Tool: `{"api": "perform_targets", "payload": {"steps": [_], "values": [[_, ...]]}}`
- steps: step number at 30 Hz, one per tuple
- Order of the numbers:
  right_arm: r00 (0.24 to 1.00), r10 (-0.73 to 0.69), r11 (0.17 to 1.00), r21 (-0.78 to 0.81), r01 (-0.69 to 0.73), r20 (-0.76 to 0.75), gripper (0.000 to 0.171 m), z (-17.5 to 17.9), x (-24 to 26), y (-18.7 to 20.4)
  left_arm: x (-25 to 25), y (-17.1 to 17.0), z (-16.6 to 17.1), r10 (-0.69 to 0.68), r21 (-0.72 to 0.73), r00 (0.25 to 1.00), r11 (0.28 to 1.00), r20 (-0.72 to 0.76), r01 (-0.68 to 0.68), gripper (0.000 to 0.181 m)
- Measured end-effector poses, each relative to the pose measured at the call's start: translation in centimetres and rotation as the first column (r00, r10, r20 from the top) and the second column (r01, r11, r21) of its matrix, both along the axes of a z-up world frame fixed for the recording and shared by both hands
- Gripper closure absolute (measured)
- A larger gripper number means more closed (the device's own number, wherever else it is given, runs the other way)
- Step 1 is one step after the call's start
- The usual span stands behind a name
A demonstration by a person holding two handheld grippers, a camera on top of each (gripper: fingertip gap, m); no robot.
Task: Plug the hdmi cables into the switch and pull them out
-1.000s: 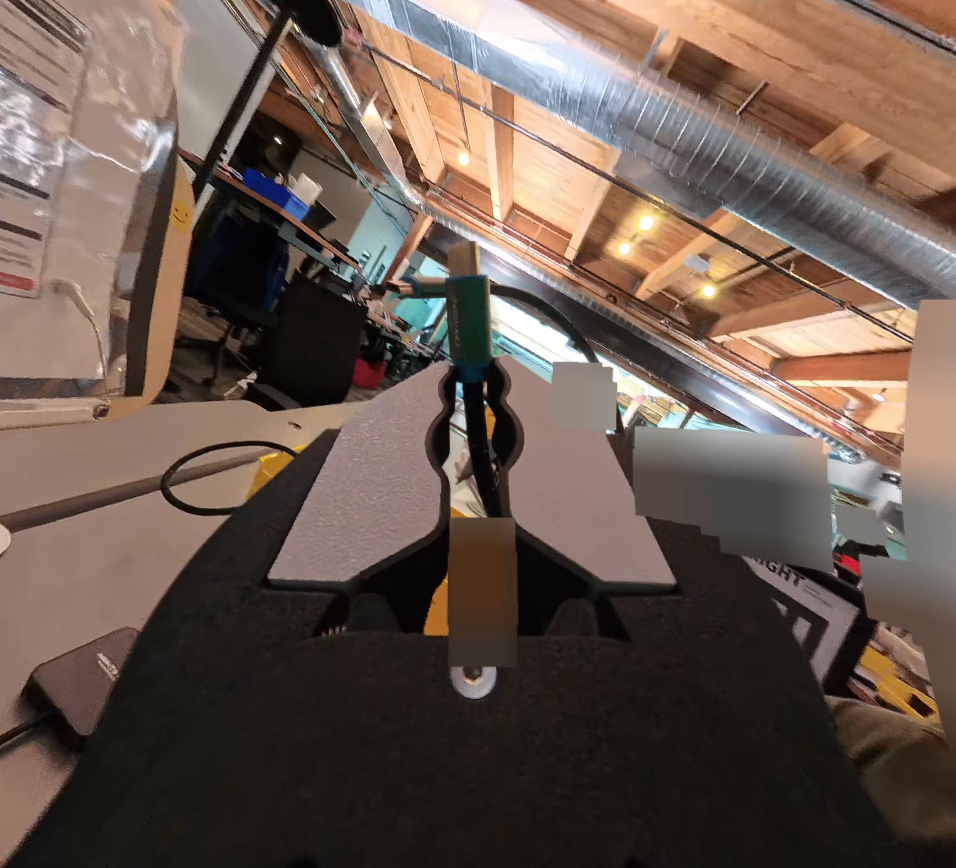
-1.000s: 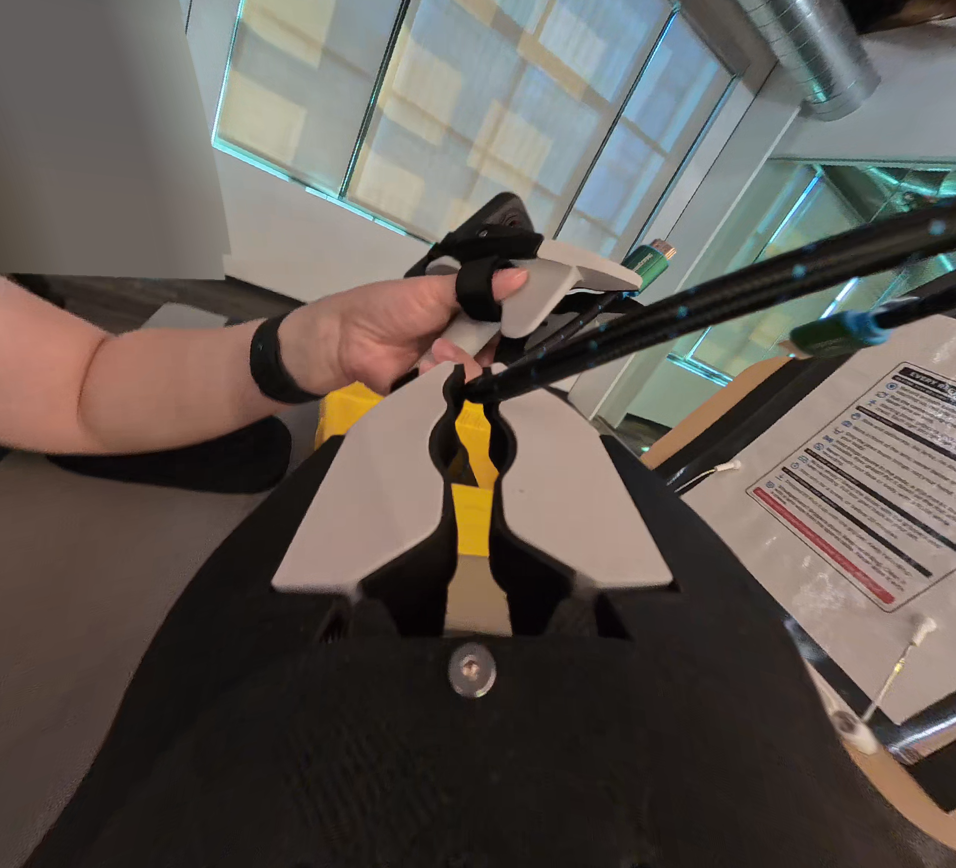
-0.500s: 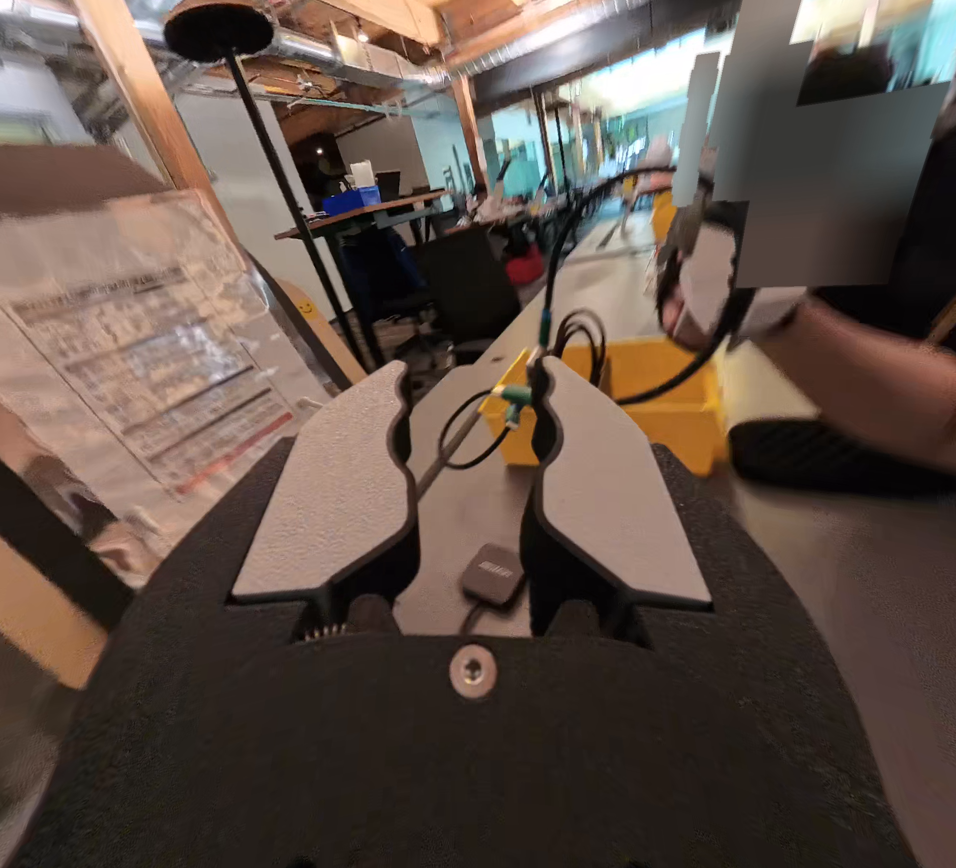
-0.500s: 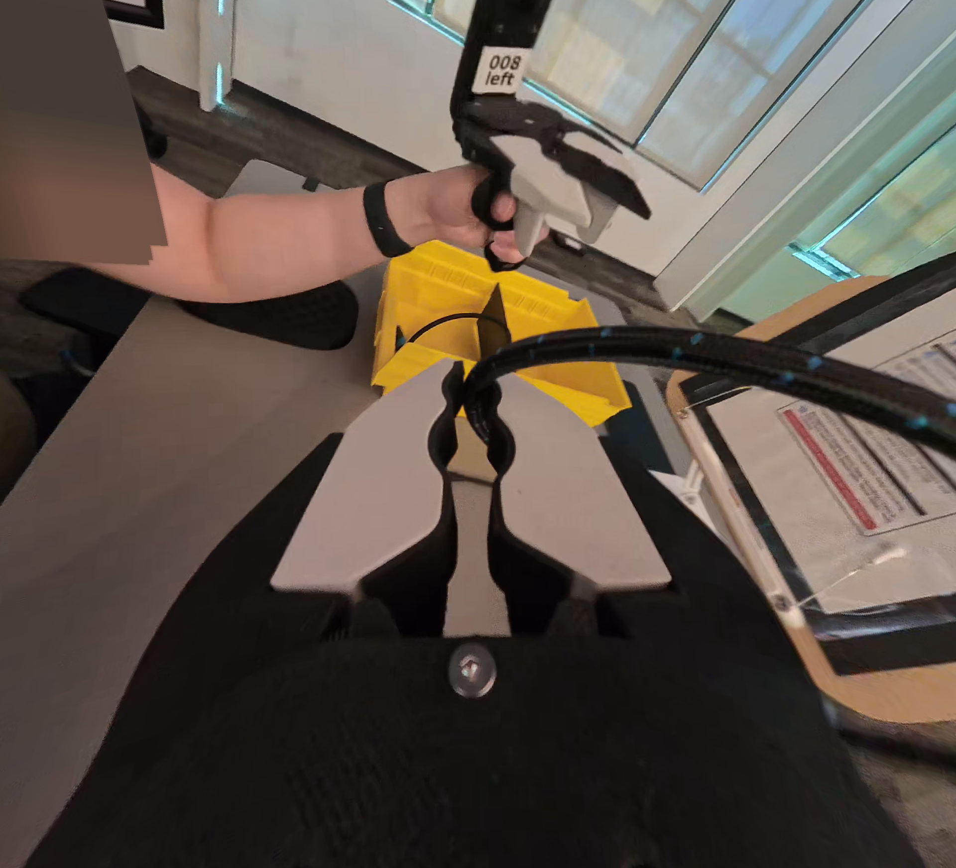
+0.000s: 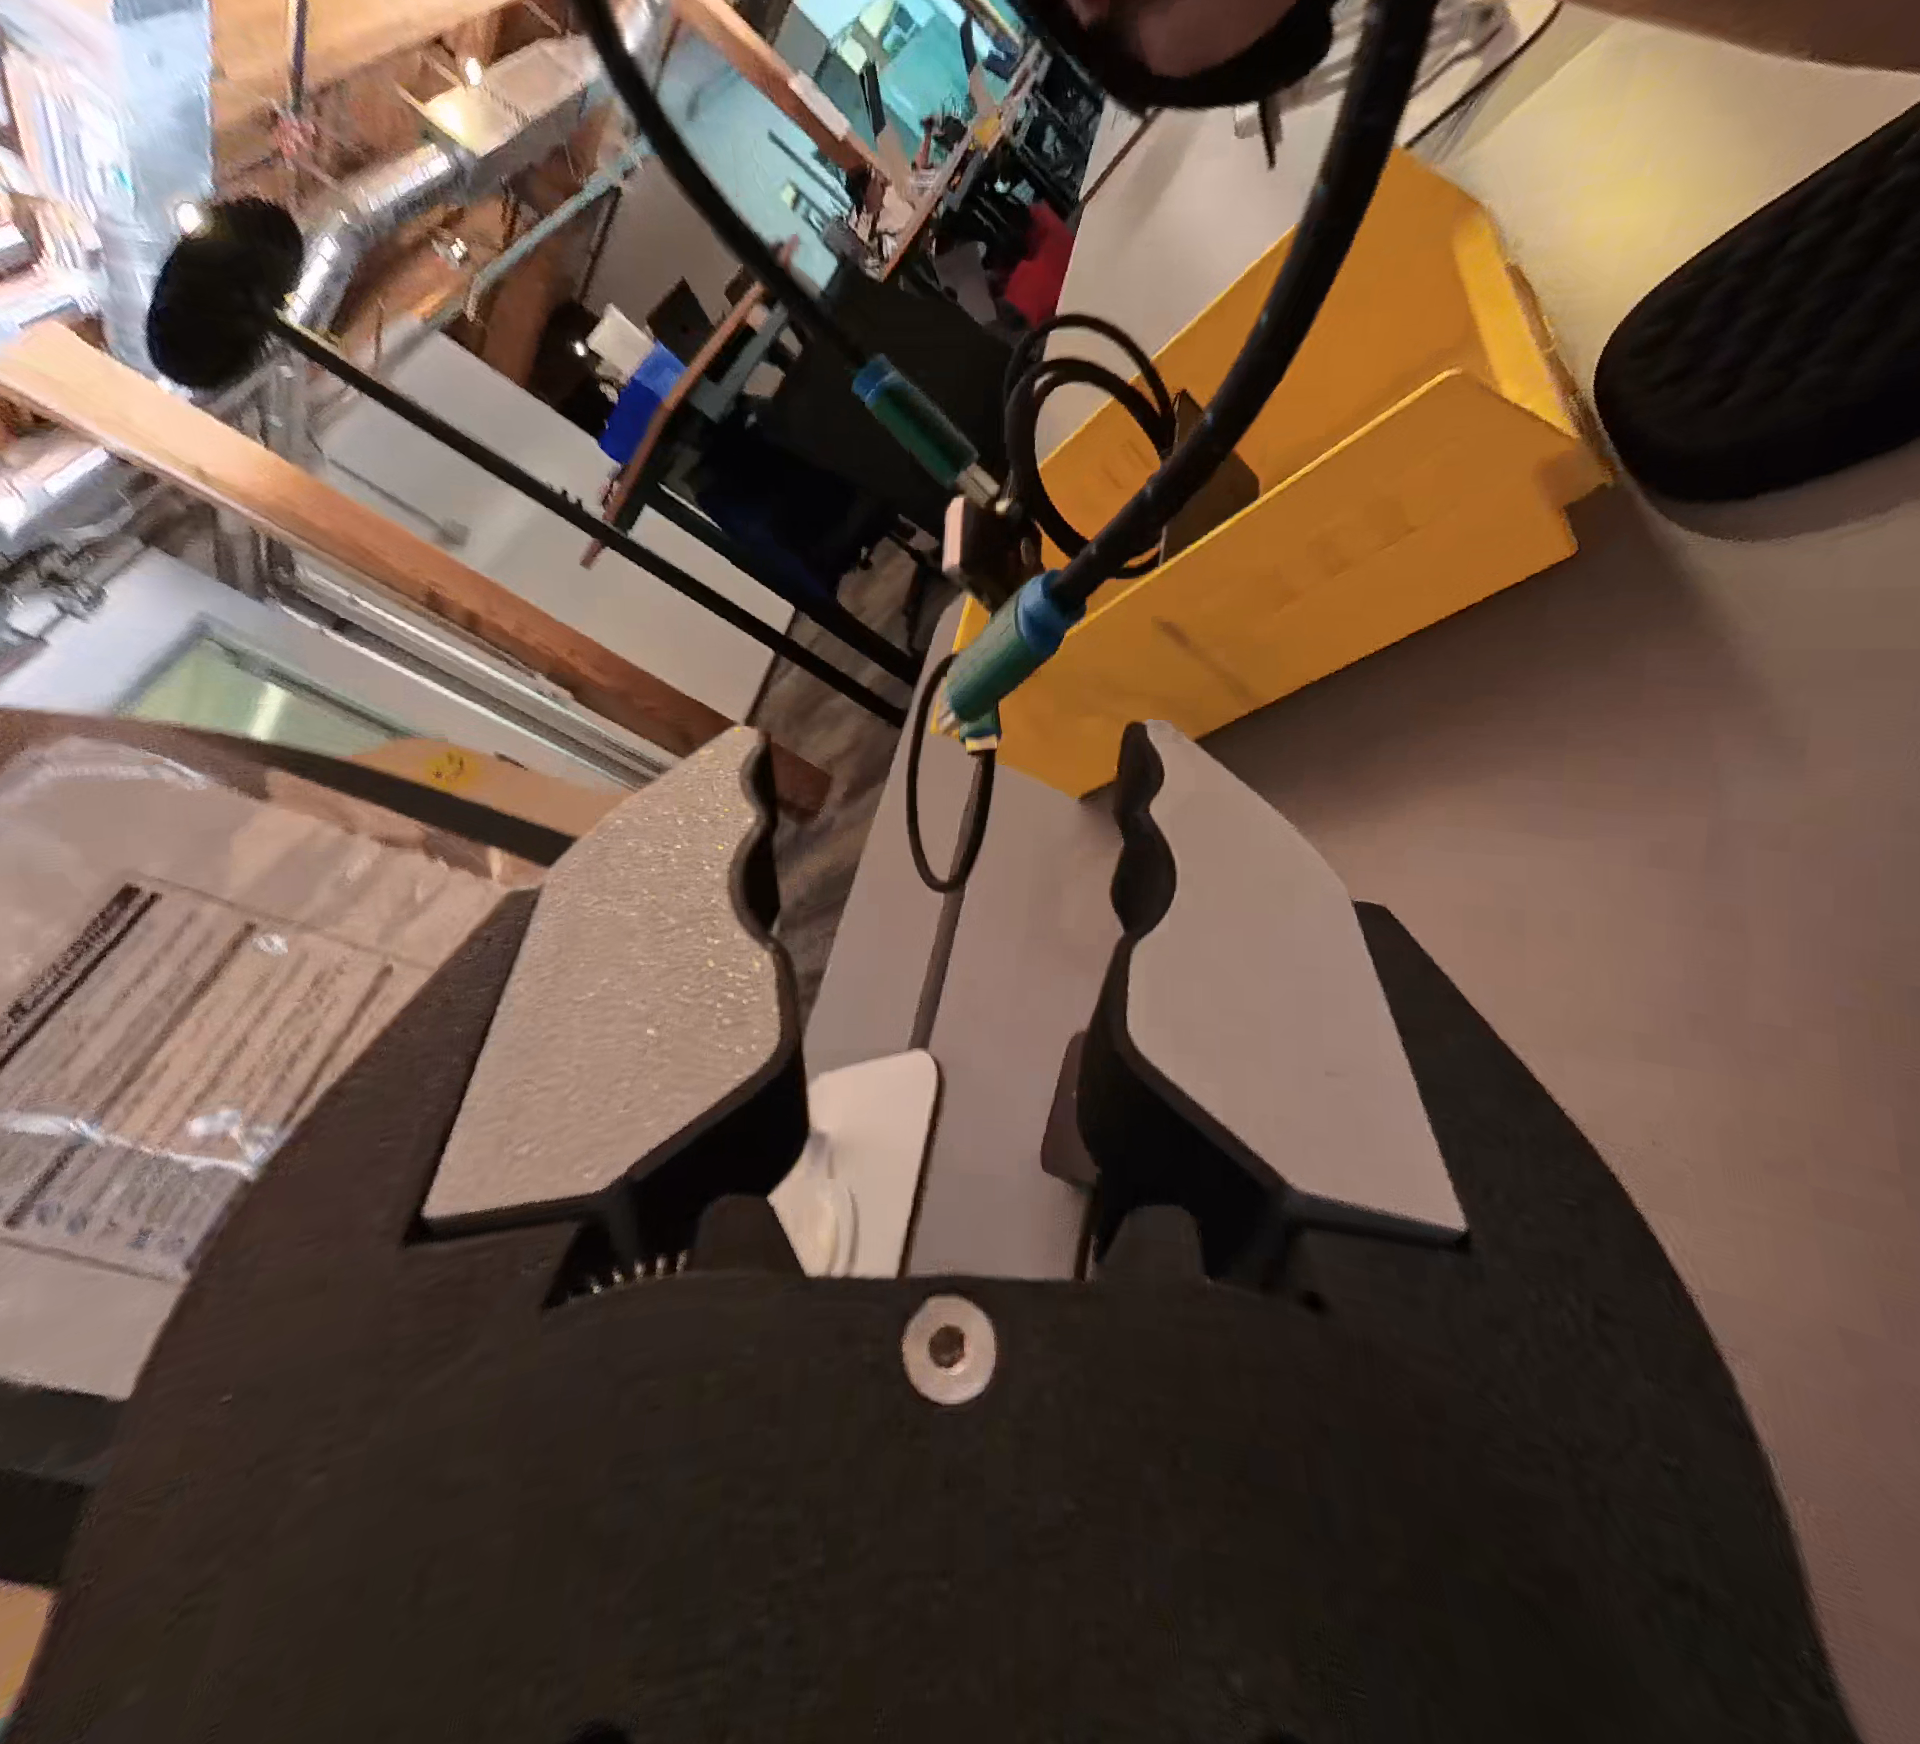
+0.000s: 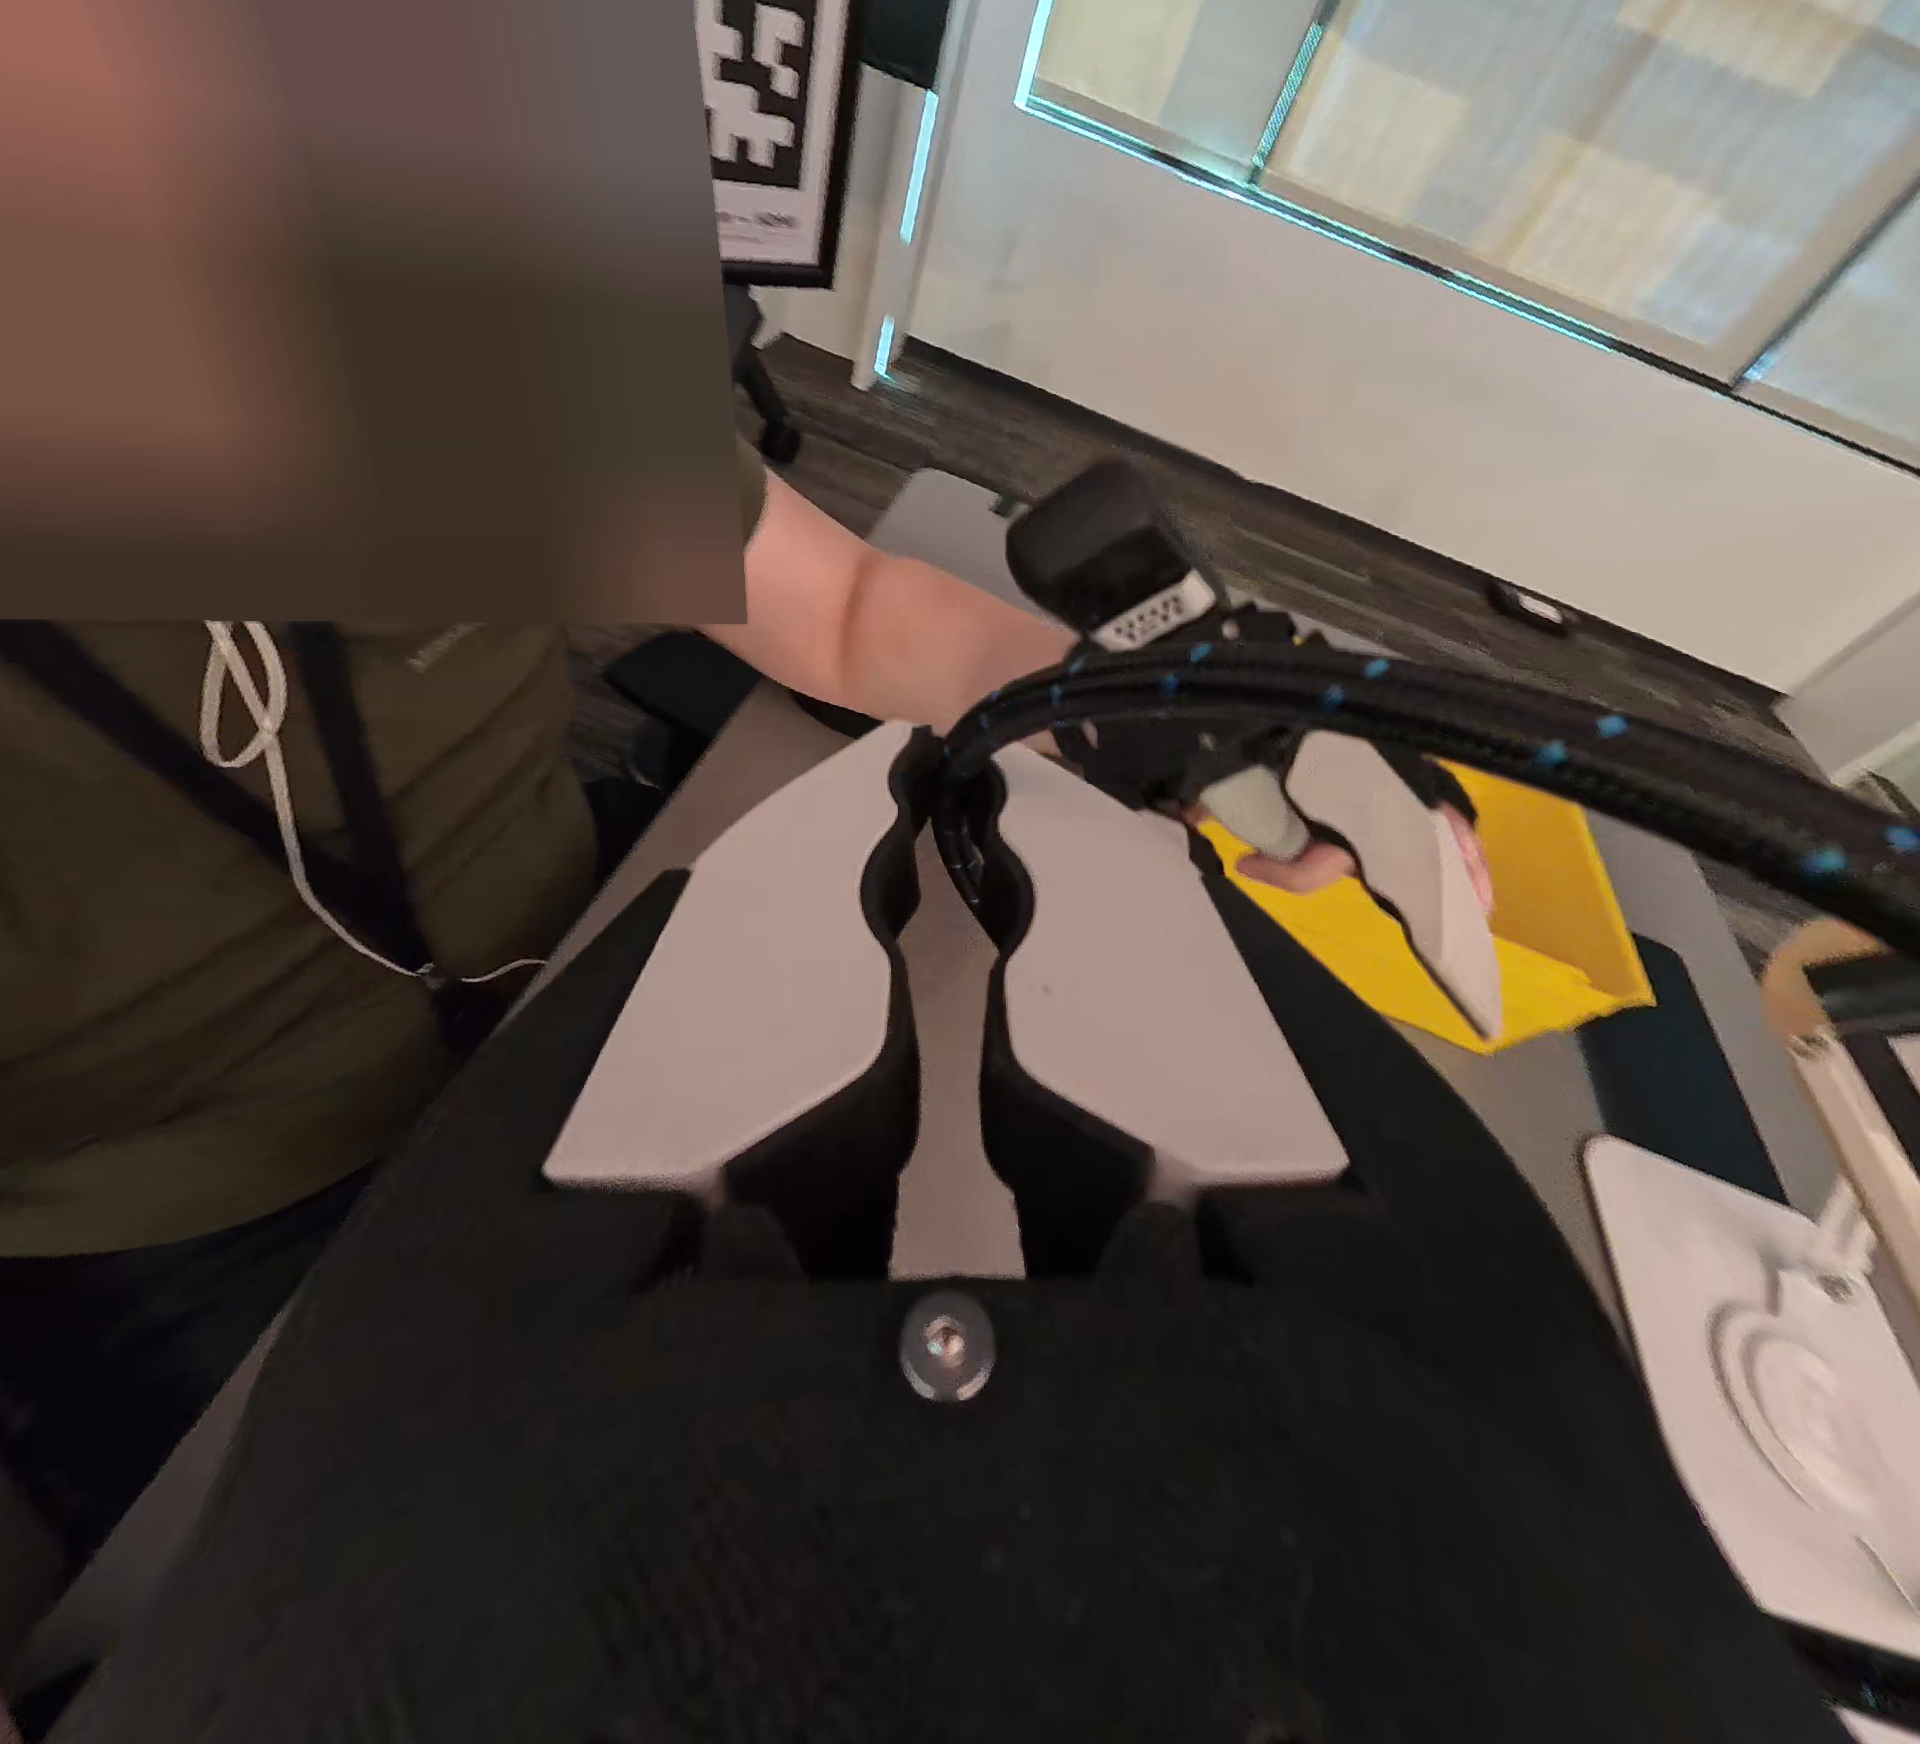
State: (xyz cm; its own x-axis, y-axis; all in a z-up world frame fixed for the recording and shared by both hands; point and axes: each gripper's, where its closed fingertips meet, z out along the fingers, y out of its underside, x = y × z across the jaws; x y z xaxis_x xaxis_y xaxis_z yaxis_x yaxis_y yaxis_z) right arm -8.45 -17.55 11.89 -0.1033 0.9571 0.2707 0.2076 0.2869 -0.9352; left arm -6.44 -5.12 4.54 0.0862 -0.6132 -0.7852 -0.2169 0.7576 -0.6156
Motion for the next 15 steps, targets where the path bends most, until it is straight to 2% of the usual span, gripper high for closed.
{"api": "perform_targets", "payload": {"steps": [1, 3, 6, 7, 8, 10, 12, 14, 15], "values": [[0.999, 0.035, 0.999, -0.009, -0.035, -0.010, 0.164, 0.2, 0.0, -0.6, 0.4, -0.6, -0.2, -0.009, 0.028, 1.000, 1.000, -0.005, 0.009, 0.121], [0.996, 0.083, 0.996, -0.019, -0.083, -0.030, 0.164, 0.6, 0.1, -1.5, 1.0, -1.5, -0.6, -0.013, 0.095, 1.000, 0.995, -0.012, 0.014, 0.124], [0.994, 0.098, 0.995, -0.022, -0.099, -0.040, 0.164, 0.8, 0.4, -1.8, 1.3, -2.9, -0.1, -0.059, 0.169, 0.998, 0.984, 0.031, 0.053, 0.149], [0.994, 0.104, 0.994, -0.026, -0.106, -0.044, 0.164, 0.9, 0.6, -1.8, 1.2, -3.1, 0.1, -0.066, 0.188, 0.997, 0.980, 0.038, 0.058, 0.165], [0.993, 0.099, 0.994, -0.030, -0.101, -0.060, 0.164, 1.1, 0.8, -1.7, 1.1, -3.0, 0.1, -0.057, 0.199, 0.998, 0.979, 0.030, 0.050, 0.167], [0.996, 0.037, 0.999, -0.024, -0.039, -0.081, 0.163, 1.2, 1.2, -0.4, 0.9, -2.0, 0.2, 0.011, 0.207, 1.000, 0.978, 0.005, -0.012, 0.168], [0.982, -0.060, 0.998, -0.008, 0.060, -0.179, 0.159, 2.3, 1.6, 1.6, 0.5, -0.8, 0.8, 0.084, 0.220, 0.996, 0.972, 0.016, -0.085, 0.168], [0.943, -0.185, 0.982, -0.013, 0.189, -0.278, 0.148, 3.3, 2.0, 4.1, 0.1, 0.0, 1.7, 0.154, 0.216, 0.987, 0.963, 0.042, -0.159, 0.169], [0.930, -0.243, 0.969, -0.020, 0.248, -0.277, 0.138, 3.1, 2.0, 5.3, -0.2, 0.5, 2.2, 0.196, 0.223, 0.979, 0.953, 0.052, -0.203, 0.169]]}}
